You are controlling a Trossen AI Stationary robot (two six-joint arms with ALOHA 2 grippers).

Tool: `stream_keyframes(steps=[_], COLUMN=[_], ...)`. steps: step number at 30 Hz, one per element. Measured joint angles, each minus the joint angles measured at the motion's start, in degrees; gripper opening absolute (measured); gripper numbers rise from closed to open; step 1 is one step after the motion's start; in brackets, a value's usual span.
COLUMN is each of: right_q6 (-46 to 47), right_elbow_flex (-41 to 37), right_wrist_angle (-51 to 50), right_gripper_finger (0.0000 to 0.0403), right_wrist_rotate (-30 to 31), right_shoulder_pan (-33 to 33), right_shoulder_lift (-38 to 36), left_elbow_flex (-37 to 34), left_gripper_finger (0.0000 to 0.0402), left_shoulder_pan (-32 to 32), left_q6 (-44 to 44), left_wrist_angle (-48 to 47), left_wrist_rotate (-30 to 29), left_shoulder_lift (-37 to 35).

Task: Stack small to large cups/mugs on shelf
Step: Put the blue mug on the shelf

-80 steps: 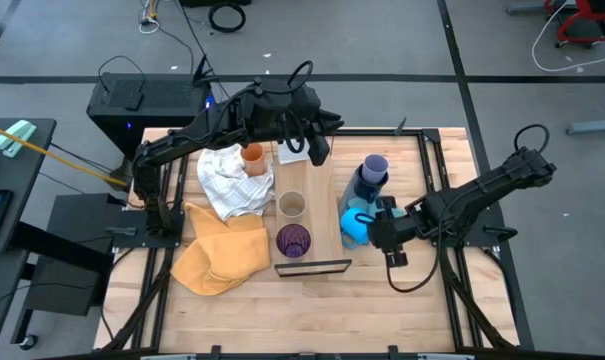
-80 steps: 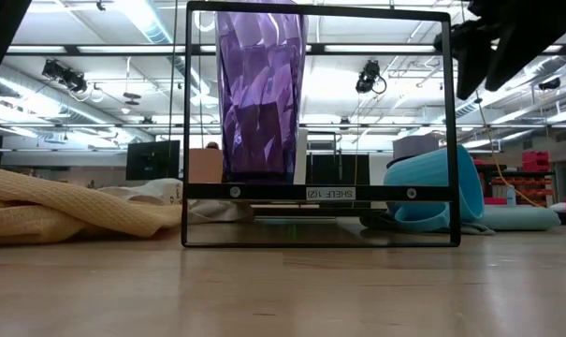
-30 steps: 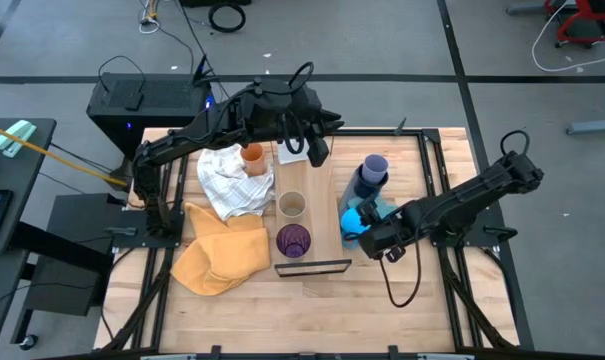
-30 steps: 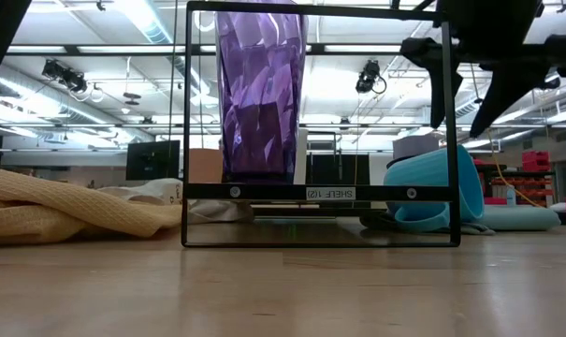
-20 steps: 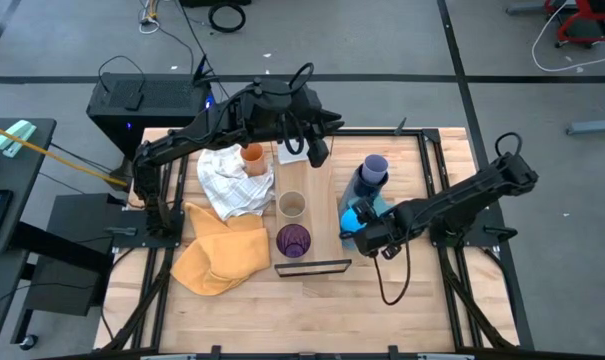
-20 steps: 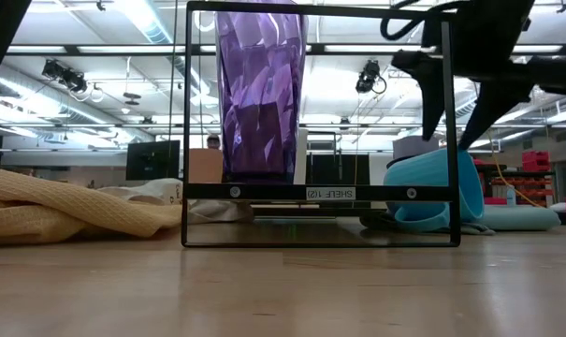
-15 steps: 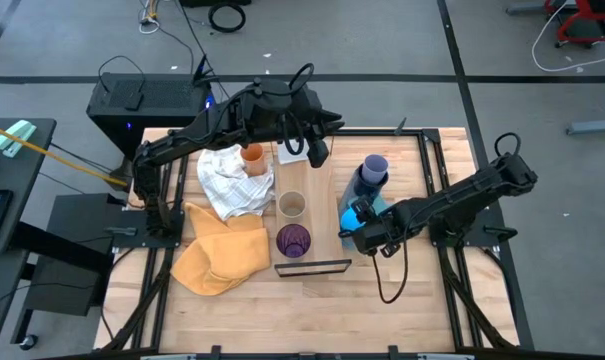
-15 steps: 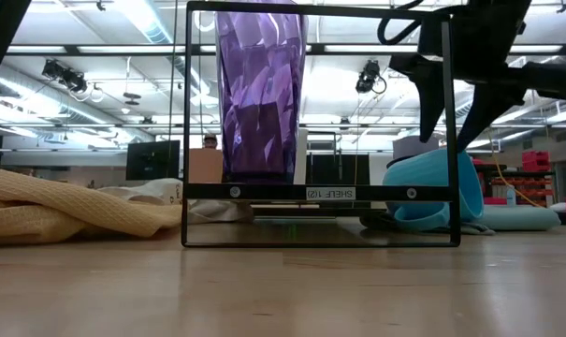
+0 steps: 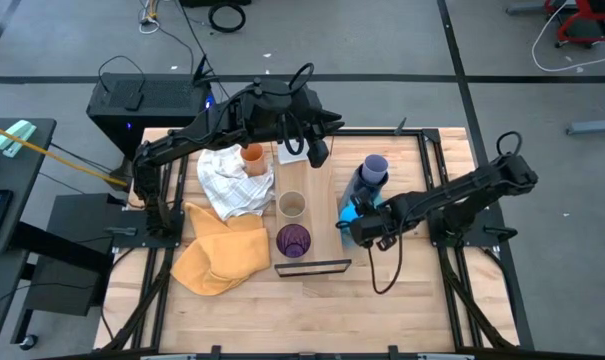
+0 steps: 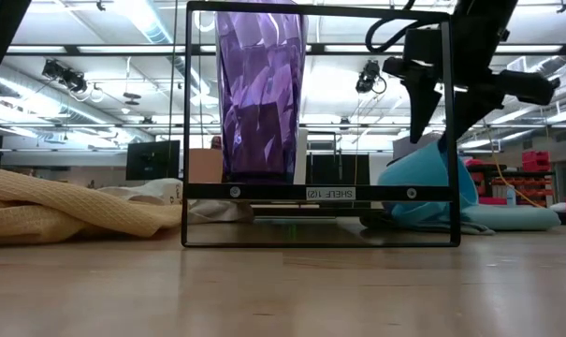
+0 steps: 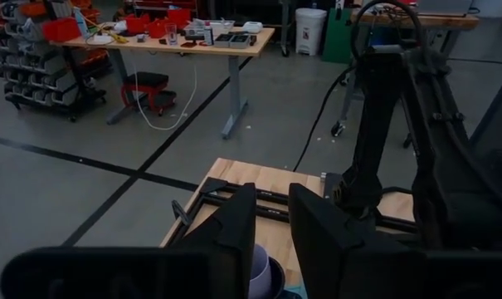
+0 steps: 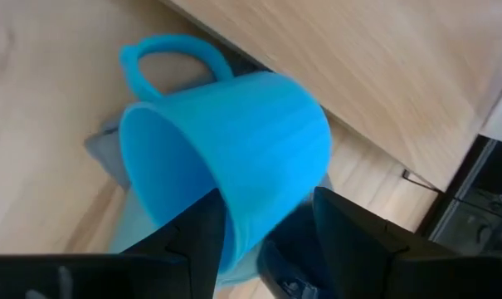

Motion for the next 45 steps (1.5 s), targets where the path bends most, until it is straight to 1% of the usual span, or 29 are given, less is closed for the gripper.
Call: stream_keyframes(steps=[6, 16, 19, 22, 29, 37, 45], right_q6=[-1.4, -3.1, -3.2, -3.2, -3.2, -3.0, -2.8], right_elbow_flex=[0.0, 0.0, 0.0, 0.0, 0.0, 0.0, 0.0], right_wrist_angle=[2.0, 3.1, 3.6, 3.9, 4.1, 5.5, 5.5], right_gripper_finger=[0.0189, 0.0189, 0.0183, 0.0167, 0.0120, 0.0091, 0.0049], right_wrist_rotate=[0.4, 0.3, -0.3, -1.0, -5.5, -6.9, -8.4], right_shoulder_pan=[-2.1, -5.0, -5.9, -6.7, -7.8, -7.9, -10.3], right_shoulder_lift=[-1.3, -1.3, -1.3, -1.3, -1.3, -1.3, -1.3], left_elbow_flex=[0.0, 0.0, 0.0, 0.0, 0.0, 0.0, -0.1], left_gripper_finger=[0.0078, 0.0083, 0.0079, 0.0078, 0.0084, 0.0076, 0.0079], left_shoulder_pan=[0.0, 0.0, 0.0, 0.0, 0.0, 0.0, 0.1], left_q6=[0.0, 0.1, 0.2, 0.2, 0.2, 0.2, 0.1], left_wrist_angle=[0.0, 0.0, 0.0, 0.0, 0.0, 0.0, 0.1], left_wrist_rotate=[0.0, 0.0, 0.0, 0.0, 0.0, 0.0, 0.0], left_shoulder_lift=[0.0, 0.0, 0.0, 0.0, 0.0, 0.0, -0.6])
